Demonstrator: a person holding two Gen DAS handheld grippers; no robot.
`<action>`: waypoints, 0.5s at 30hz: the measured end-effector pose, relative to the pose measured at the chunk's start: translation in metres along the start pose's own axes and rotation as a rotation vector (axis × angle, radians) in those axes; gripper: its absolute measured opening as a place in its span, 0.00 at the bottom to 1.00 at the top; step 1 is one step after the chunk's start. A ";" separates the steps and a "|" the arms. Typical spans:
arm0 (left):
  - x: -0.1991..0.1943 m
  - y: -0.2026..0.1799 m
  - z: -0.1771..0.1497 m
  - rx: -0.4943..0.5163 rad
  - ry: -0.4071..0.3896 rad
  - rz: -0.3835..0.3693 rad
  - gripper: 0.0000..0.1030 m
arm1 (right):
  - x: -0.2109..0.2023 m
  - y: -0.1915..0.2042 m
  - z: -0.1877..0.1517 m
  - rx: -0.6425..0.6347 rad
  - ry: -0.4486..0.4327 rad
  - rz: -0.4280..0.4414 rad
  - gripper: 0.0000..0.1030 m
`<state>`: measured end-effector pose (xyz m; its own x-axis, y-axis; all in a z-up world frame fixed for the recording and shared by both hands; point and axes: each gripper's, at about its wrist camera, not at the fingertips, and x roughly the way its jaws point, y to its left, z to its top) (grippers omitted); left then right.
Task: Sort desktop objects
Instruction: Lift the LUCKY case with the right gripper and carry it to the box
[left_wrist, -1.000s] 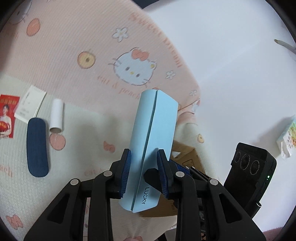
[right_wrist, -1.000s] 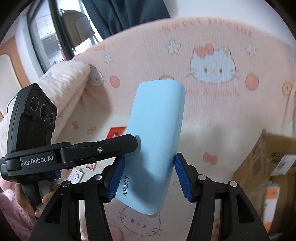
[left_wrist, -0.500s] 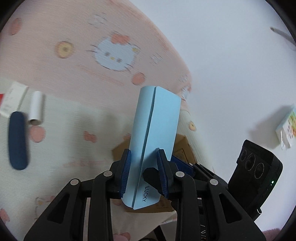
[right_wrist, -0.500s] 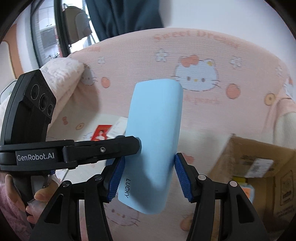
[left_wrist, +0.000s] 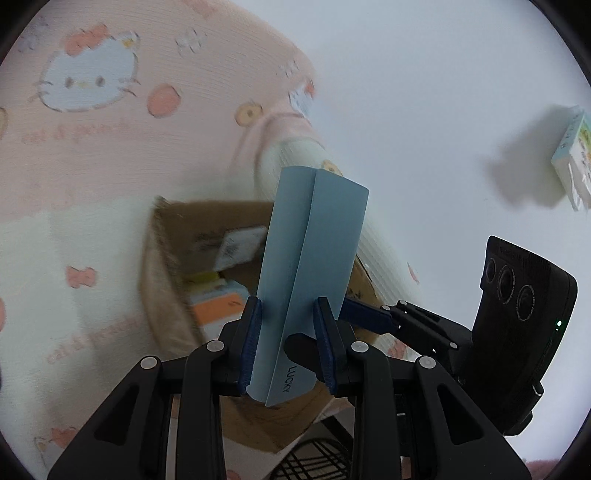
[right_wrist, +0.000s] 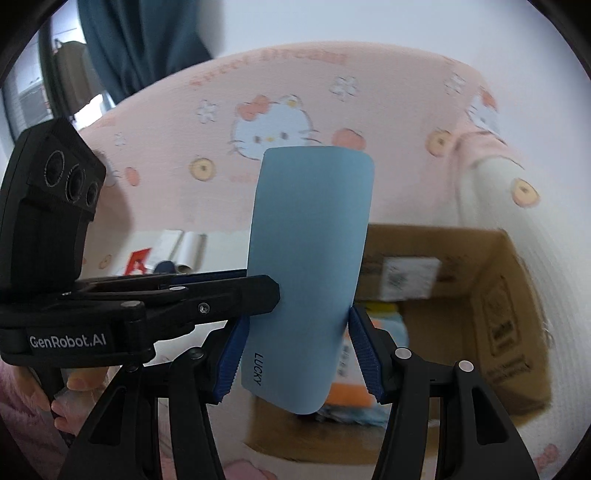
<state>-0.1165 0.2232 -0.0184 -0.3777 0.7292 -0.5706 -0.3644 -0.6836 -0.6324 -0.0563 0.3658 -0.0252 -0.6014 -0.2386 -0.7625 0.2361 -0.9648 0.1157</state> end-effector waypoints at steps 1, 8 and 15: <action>0.006 0.000 -0.001 -0.011 0.017 -0.006 0.31 | 0.001 -0.008 -0.002 0.014 0.015 -0.002 0.52; 0.042 0.006 -0.007 -0.048 0.134 0.043 0.31 | 0.028 -0.043 -0.016 0.087 0.143 0.057 0.52; 0.054 0.012 -0.009 -0.059 0.195 0.107 0.31 | 0.050 -0.051 -0.023 0.126 0.210 0.122 0.52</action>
<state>-0.1339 0.2546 -0.0619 -0.2382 0.6486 -0.7229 -0.2783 -0.7587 -0.5890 -0.0806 0.4061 -0.0840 -0.3998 -0.3386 -0.8518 0.1927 -0.9396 0.2830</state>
